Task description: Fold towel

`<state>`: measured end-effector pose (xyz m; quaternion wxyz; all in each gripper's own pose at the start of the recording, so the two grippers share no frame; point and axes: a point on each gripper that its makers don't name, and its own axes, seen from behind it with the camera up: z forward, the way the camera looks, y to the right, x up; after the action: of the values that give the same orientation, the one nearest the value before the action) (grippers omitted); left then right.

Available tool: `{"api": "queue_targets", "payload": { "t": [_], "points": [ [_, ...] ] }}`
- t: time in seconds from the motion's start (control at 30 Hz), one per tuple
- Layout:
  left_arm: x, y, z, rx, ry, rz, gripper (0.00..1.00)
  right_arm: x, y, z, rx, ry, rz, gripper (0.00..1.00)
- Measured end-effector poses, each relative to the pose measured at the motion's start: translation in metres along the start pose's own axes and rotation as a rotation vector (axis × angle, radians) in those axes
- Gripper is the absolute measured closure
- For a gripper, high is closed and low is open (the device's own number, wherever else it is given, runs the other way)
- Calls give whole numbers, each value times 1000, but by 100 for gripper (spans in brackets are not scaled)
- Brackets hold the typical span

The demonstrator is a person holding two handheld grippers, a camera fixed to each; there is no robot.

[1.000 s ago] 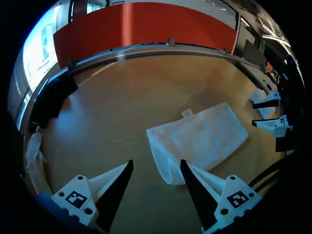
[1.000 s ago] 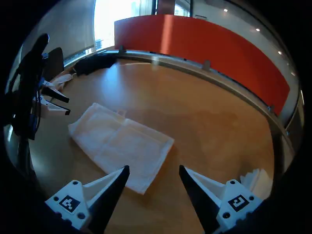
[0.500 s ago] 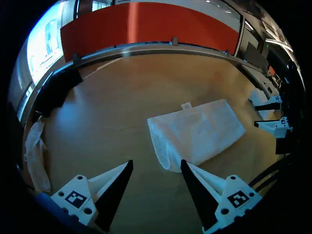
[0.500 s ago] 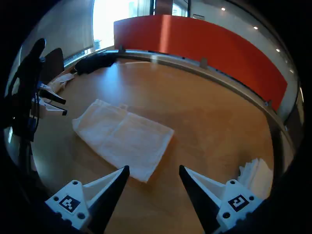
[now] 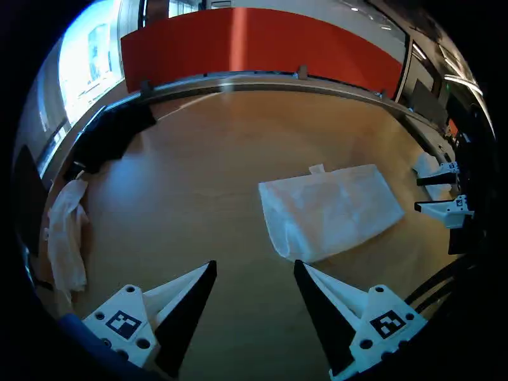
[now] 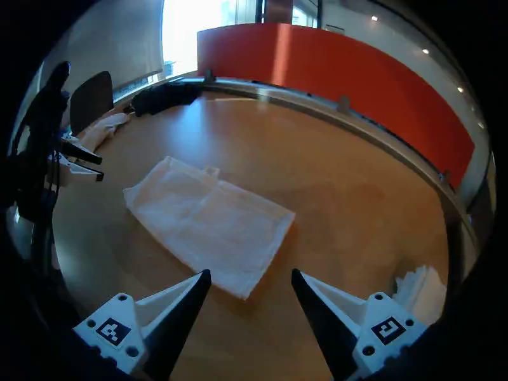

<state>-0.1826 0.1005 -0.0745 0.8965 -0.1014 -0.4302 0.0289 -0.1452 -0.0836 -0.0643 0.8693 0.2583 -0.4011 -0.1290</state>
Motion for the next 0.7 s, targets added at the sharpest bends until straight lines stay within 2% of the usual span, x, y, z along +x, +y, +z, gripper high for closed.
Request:
{"api": "queue_targets", "payload": {
  "t": [0.4,0.7],
  "points": [
    [-17,-16,-21,42,7,-61,10,-8,-4,6,37,-27,-43,2],
    [-36,-30,-37,77,-6,-89,10,-32,-4,20,73,-79,-86,3]
  ]
}}
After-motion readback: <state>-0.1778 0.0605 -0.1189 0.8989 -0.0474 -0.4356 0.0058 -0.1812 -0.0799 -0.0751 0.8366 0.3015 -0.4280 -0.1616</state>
